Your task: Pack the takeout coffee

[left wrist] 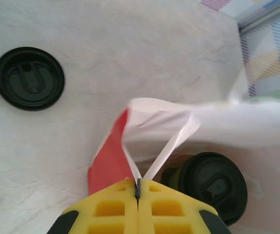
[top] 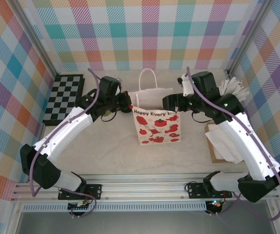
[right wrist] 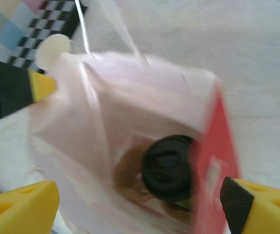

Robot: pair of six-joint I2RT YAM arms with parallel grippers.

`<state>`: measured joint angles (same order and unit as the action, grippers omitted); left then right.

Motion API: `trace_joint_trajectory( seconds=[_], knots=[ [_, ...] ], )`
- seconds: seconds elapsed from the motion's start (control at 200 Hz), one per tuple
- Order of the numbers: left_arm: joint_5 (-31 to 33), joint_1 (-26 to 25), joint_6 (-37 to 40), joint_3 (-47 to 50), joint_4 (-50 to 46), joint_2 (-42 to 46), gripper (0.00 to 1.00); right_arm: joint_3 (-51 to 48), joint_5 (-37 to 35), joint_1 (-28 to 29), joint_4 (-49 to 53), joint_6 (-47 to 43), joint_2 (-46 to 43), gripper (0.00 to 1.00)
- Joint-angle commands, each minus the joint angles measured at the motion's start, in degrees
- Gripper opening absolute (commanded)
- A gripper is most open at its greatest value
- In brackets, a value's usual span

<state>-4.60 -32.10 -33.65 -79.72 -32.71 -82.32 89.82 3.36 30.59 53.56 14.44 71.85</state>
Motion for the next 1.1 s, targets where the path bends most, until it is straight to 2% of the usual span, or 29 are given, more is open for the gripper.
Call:
trace_joint_trajectory(
  seconds=[0.0, 0.06, 0.145, 0.25, 0.375, 0.535, 0.59, 0.645, 0.735, 1.095],
  knots=[
    [0.77, -0.25, 0.02, 1.66, 4.62, 1.4, 0.0, 1.21, 10.24, 0.65, -3.05, 2.67, 3.98, 0.82],
    [1.51, -1.15, 0.76, 2.97, 5.88, 2.79, 0.0, 2.59, 7.5, 0.61, -3.46, 4.77, 6.17, 0.8],
    [3.0, -1.3, 1.77, 4.29, 6.45, 4.47, 0.0, 2.01, 5.54, 0.61, -5.91, 5.58, 6.59, 0.82],
    [5.57, -1.3, 4.12, 3.7, 4.26, 5.15, 0.0, 1.33, 6.69, 0.64, -7.63, 4.24, 6.24, 0.85],
    [5.19, -1.3, 5.81, 3.79, 4.56, 5.25, 0.0, 0.12, 7.72, 0.61, -8.54, 2.11, 6.32, 0.86],
    [7.89, -1.3, 4.73, 3.72, 3.03, 5.07, 0.0, -3.19, 9.47, 0.7, -14.32, -0.71, 4.35, 0.89],
    [8.88, -1.3, 4.55, 3.79, 2.39, 4.96, 0.0, -1.99, 5.92, 0.67, -13.49, -0.3, 4.42, 0.91],
    [9.37, -1.3, 4.86, 4.02, 2.02, 4.89, 0.0, -0.3, 0.14, 0.57, -11.32, 1.12, 4.99, 1.0],
    [9.5, -1.3, 5.99, 3.97, 1.7, 4.54, 0.0, 1.68, -6.97, -0.43, -8.08, 4.62, 5.23, 1.0],
    [6.99, -0.86, 8.42, 0.71, -1.62, 1.29, 0.0, 1.29, -12.23, -10.68, 2.13, 11.46, 1.6, 1.0]
  ],
)
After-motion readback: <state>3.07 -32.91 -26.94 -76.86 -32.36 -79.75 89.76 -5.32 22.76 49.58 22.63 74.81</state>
